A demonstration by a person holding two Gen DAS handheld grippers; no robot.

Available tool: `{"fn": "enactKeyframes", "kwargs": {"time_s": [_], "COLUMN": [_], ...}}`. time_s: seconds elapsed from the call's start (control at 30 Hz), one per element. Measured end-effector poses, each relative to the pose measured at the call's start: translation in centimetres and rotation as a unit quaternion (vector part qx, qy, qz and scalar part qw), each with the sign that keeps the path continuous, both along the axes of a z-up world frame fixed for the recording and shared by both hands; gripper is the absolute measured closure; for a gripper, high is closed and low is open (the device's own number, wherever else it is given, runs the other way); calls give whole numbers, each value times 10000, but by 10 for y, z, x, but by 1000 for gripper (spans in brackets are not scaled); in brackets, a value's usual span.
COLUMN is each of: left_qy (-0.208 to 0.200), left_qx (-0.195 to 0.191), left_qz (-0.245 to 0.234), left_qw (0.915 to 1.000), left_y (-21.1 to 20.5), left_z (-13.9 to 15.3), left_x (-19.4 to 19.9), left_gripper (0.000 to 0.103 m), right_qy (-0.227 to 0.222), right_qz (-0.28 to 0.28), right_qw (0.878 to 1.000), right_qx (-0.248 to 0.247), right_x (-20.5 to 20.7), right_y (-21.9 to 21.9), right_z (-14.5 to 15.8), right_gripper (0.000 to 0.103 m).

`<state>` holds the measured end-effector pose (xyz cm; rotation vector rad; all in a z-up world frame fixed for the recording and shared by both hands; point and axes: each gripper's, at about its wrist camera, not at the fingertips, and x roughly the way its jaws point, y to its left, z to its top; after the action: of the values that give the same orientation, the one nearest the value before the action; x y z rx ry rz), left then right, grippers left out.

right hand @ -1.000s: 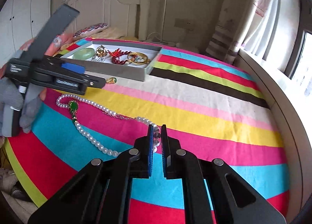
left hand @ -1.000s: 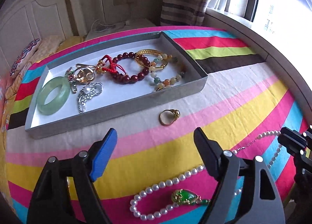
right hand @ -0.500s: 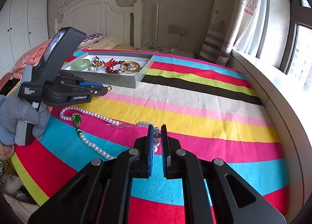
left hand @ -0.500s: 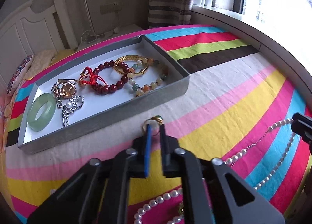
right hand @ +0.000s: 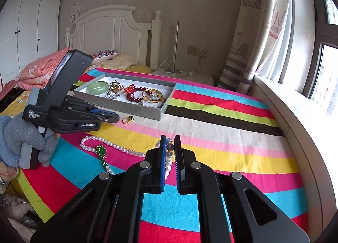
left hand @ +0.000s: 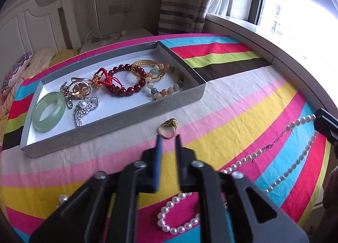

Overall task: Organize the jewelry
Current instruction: 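Close the left tool on the gold ring while the right tool holds the pearl necklace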

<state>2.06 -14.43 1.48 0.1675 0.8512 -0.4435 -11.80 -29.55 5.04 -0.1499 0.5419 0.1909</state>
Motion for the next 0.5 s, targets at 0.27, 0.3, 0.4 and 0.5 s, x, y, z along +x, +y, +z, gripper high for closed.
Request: {"fn": "enactKeyframes", "kwargs": {"time_s": [0.27,0.3,0.4,0.5], "left_qy": [30,23,-32,-254], "left_qx": [464,441,501,593], "left_qz": [-133,-166,-255,-353], "left_qw": [9988,9989,9984,9973], "left_y": [-21,-22,-24,-26], "left_z": [-13,-14,-14,-13], "left_x": [27,28,26,15], "left_gripper": [68,73,83,83], "right_qy": [53,55,48,-11], "right_qz": [9,-4,-48,-81], "right_qw": [10000,10000,10000,9999], "right_qx": [20,32,73,115], "right_x": [-1,-1,-1,-2], "right_y": [-3,-4,-8,-10], "right_z": [-1,-1,-2,0], "right_gripper": [95,95,95,95]}}
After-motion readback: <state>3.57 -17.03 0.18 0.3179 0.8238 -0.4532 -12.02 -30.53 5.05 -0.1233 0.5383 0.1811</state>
